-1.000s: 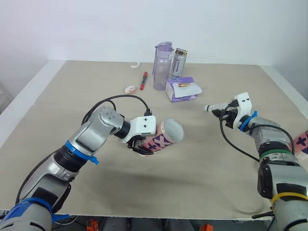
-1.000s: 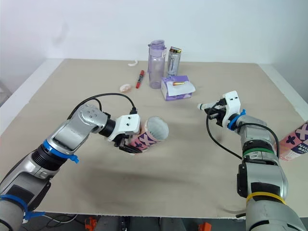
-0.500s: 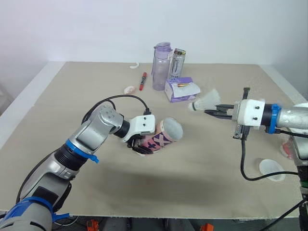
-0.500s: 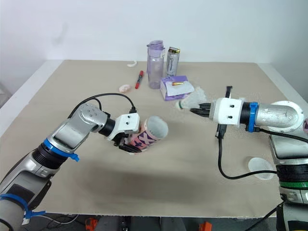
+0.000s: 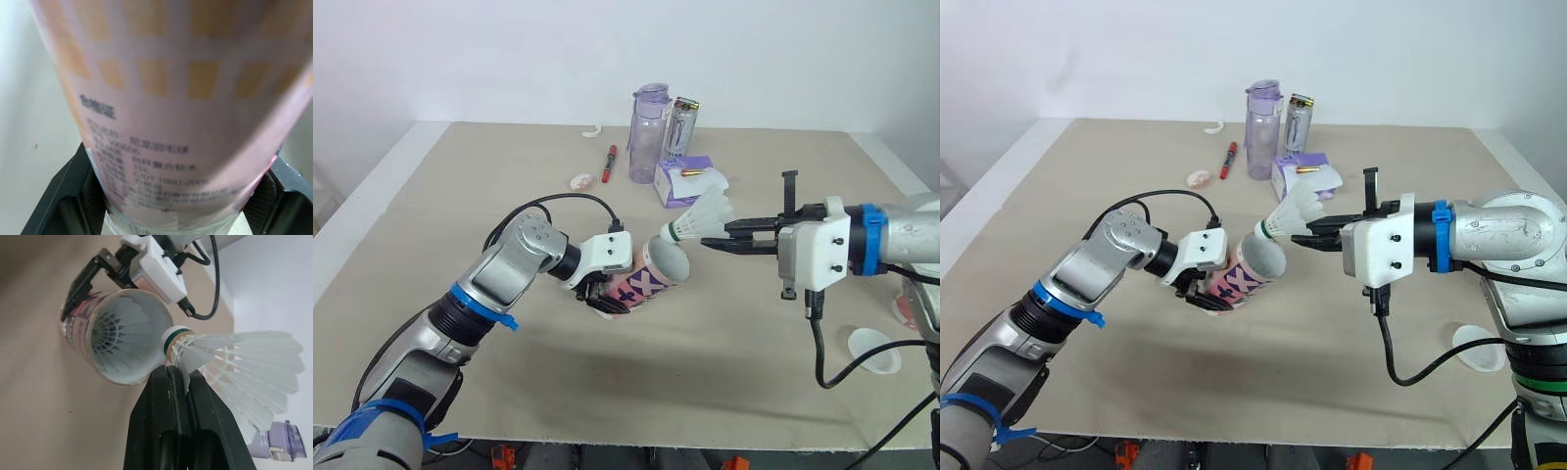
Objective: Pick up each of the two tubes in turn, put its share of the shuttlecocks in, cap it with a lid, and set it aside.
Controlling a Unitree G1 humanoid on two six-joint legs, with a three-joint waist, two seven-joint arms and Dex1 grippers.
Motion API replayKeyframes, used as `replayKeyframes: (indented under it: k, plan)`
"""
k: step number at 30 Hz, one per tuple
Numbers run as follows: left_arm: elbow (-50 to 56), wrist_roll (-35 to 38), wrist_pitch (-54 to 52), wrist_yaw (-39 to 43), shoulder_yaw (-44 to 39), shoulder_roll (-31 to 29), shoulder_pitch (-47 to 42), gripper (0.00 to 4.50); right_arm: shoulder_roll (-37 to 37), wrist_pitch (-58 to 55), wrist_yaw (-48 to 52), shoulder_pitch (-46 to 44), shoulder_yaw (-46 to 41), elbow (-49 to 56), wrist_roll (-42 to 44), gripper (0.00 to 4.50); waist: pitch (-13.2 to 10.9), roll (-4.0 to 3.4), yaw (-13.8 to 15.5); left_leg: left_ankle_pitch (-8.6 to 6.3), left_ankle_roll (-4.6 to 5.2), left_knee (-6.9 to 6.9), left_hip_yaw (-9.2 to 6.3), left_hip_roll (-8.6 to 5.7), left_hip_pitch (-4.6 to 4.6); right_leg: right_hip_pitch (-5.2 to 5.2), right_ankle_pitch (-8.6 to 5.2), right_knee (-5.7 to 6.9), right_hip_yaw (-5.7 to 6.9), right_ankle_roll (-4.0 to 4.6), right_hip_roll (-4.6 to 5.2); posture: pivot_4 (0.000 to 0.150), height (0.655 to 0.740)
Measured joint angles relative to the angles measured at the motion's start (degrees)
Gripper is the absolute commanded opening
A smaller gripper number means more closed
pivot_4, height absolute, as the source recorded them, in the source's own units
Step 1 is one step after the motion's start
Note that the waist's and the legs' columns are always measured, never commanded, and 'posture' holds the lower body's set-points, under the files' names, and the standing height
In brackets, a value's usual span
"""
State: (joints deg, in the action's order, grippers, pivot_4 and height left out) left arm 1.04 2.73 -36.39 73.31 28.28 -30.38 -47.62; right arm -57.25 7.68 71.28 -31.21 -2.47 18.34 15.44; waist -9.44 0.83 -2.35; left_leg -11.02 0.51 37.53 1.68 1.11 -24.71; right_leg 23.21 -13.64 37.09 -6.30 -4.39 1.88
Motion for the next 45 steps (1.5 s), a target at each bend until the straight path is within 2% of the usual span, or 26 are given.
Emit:
replayKeyframes:
  k: [8, 13, 16, 18, 19, 20, 21, 22, 24, 25, 27, 32, 35, 36, 38, 39, 41, 42, 43, 45]
  plan:
    - [0.1, 0.0, -0.3, -0.3, 0.0, 0.0, 0.0, 3.30, -0.7, 1.6, 2.2, 2.4, 0.2, 0.7, 1.1, 0.16, 0.0, 0.02, 0.0, 0.00, 0.00, 0.00, -0.01, 0.00, 0.01, -0.03, 0.00, 0.00, 0.10, 0.03, -0.01, 0.150, 0.7400]
    - [0.1, 0.0, -0.4, -0.2, 0.2, 0.0, -0.1, 3.30, -0.2, 3.8, 2.8, 3.3, 4.0, 0.9, -0.8, 0.16, 0.0, 0.02, 0.0, 0.00, 0.00, 0.00, -0.01, -0.05, 0.01, -0.01, 0.01, 0.01, 0.09, 0.04, -0.01, 0.150, 0.7400]
    - [0.0, 0.0, -0.5, -0.2, 0.4, 0.0, -0.4, 3.30, -0.1, 4.0, 3.4, 2.1, 4.9, 0.7, -1.3, 0.94, 0.0, 0.03, 0.0, 0.00, 0.00, 0.00, -0.02, -0.04, 0.00, -0.01, 0.00, 0.01, 0.09, 0.04, 0.00, 0.150, 0.7400]
    - [0.1, 0.0, -0.7, -0.2, 0.5, 0.1, -0.5, 3.30, -0.1, 4.0, 3.7, 1.7, 4.9, 0.7, -1.2, 1.74, 0.0, 0.03, 0.0, 0.00, 0.00, 0.00, -0.02, -0.03, 0.00, -0.02, -0.01, 0.00, 0.10, 0.03, 0.00, 0.150, 0.7400]
    - [0.1, 0.0, -0.9, -0.2, 0.5, 0.1, -0.5, 3.30, -0.1, 3.4, 3.7, 1.6, 4.9, 0.7, -0.9, 2.30, 0.0, 0.04, 0.0, 0.00, 0.00, 0.00, -0.02, -0.03, 0.00, -0.03, -0.01, 0.00, 0.10, 0.03, 0.01, 0.150, 0.7400]
    - [0.1, 0.0, -1.0, -0.2, 0.5, 0.1, -0.5, 3.30, -0.1, 2.5, 3.8, 1.6, 4.9, 0.8, -0.3, 2.59, 0.0, 0.04, 0.0, 0.00, 0.00, 0.00, -0.02, -0.03, 0.00, -0.03, -0.01, 0.00, 0.10, 0.03, 0.01, 0.150, 0.7400]
    - [0.1, 0.0, -1.0, -0.2, 0.5, 0.1, -0.5, 3.30, -0.1, 2.0, 3.8, 1.6, 4.9, 0.8, 0.1, 3.19, 0.0, 0.04, 0.0, 0.00, 0.00, 0.00, -0.04, -0.03, 0.00, -0.03, -0.01, 0.00, 0.10, 0.03, 0.01, 0.150, 0.7400]
    - [0.1, 0.0, -1.1, -0.3, 0.5, 0.1, -0.5, 3.30, -0.1, 0.8, 3.8, 1.6, 4.9, 0.9, 0.8, 3.42, 0.0, 0.04, 0.0, 0.00, 0.00, 0.00, -0.05, -0.03, 0.00, -0.03, -0.01, 0.00, 0.10, 0.03, 0.01, 0.150, 0.7400]
    - [0.1, 0.0, -1.0, -0.3, 0.5, 0.1, -0.5, 3.30, -0.2, -3.2, 3.5, 1.5, 4.4, 1.6, 4.1, 4.20, 0.0, 0.03, 0.0, 0.00, 0.00, 0.00, -0.07, -0.01, 0.00, -0.03, 0.00, 0.01, 0.10, 0.04, 0.01, 0.150, 0.7400]
    - [0.1, 0.0, -1.0, -0.3, 0.5, 0.1, -0.5, 3.30, -0.2, -5.4, 3.3, 1.4, 4.1, 2.0, 5.9, 4.39, 0.0, 0.03, 0.0, 0.00, 0.00, 0.00, -0.09, 0.00, 0.00, -0.03, 0.00, 0.01, 0.10, 0.04, 0.01, 0.150, 0.7400]
    - [0.0, 0.0, -0.8, -0.3, 0.6, 0.1, -0.6, 3.30, -0.6, -14.3, 1.4, 0.4, 1.8, 3.1, 12.6, 4.39, 0.0, 0.04, 0.0, 0.00, 0.00, 0.00, -0.11, 0.02, 0.00, -0.04, 0.01, 0.01, 0.10, 0.05, 0.03, 0.150, 0.7400]
    - [-0.6, -0.2, 0.6, -0.1, 1.6, 0.0, -1.4, 3.30, -3.9, -29.6, -1.2, -4.2, -1.8, 2.0, 21.0, 4.39, 0.0, 0.04, 0.1, 0.00, 0.00, 0.00, -0.09, 0.02, 0.00, -0.03, 0.02, 0.00, 0.12, 0.08, 0.12, 0.150, 0.7400]
    - [-1.7, -0.7, 1.8, 0.3, 2.8, 0.0, -2.5, 3.30, -4.4, -35.6, -1.5, -7.8, -2.1, -2.4, 22.0, 3.61, 0.0, 0.05, 0.1, 0.00, 0.01, 0.00, -0.01, 0.00, 0.01, 0.00, 0.04, -0.02, 0.12, 0.11, 0.20, 0.150, 0.7400]
    - [-1.7, -0.8, 1.9, 0.4, 2.9, 0.0, -2.6, 3.30, -4.3, -36.0, -1.5, -8.1, -2.1, -2.8, 22.0, 3.23, 0.0, 0.04, 0.1, 0.01, 0.01, 0.00, -0.01, 0.00, 0.00, 0.02, 0.04, -0.02, 0.12, 0.10, 0.21, 0.150, 0.7400]
    - [-2.1, -0.9, 2.1, 0.7, 3.3, 0.1, -3.1, 3.30, -4.3, -36.6, -1.0, -9.8, -0.6, -3.8, 21.0, 2.13, 0.0, 0.04, 0.1, 0.01, 0.01, 0.00, 0.00, 0.00, -0.01, 0.04, 0.02, -0.02, 0.14, 0.08, 0.21, 0.150, 0.7400]
    - [-2.3, -1.0, 2.1, 0.9, 3.5, 0.2, -3.4, 3.30, -4.2, -36.7, -0.4, -10.5, 0.8, -3.8, 19.9, 1.76, 0.0, 0.04, 0.1, 0.00, 0.01, 0.00, 0.00, 0.00, -0.01, 0.10, 0.01, -0.02, 0.15, 0.06, 0.21, 0.150, 0.7400]
    - [-2.3, -1.2, 1.5, 1.0, 3.9, 0.5, -4.1, 3.30, -3.2, -36.8, 0.2, -11.4, 4.3, -3.6, 17.9, 0.61, 0.0, 0.03, 0.2, 0.01, 0.01, 0.00, 0.02, -0.03, -0.07, 0.11, 0.00, -0.03, 0.15, 0.04, 0.23, 0.150, 0.7400]
    - [-2.3, -1.3, 1.5, 1.0, 3.9, 0.5, -4.1, 3.30, -3.1, -36.8, 0.2, -11.4, 4.5, -3.6, 17.9, 0.22, 0.0, 0.03, 0.2, 0.01, 0.01, 0.00, 0.02, -0.03, -0.08, 0.10, 0.00, -0.03, 0.15, 0.04, 0.23, 0.150, 0.7400]
    - [-2.3, -1.4, 1.3, 1.0, 4.0, 0.6, -4.3, 3.30, -2.4, -37.0, 0.4, -11.8, 5.7, -3.2, 17.2, 0.03, 0.0, 0.03, 0.2, 0.02, 0.03, 0.00, 0.01, -0.05, -0.15, 0.14, 0.00, -0.02, 0.16, 0.04, 0.24, 0.150, 0.7400]
    - [-2.3, -1.6, 0.9, 1.0, 4.4, 0.8, -4.6, 3.30, -1.5, -37.4, 0.6, -12.4, 7.6, -2.0, 16.2, 0.03, 0.0, 0.03, 0.3, 0.02, 0.03, 0.00, -0.01, -0.06, -0.18, 0.15, 0.00, -0.03, 0.18, 0.03, 0.24, 0.150, 0.7400]
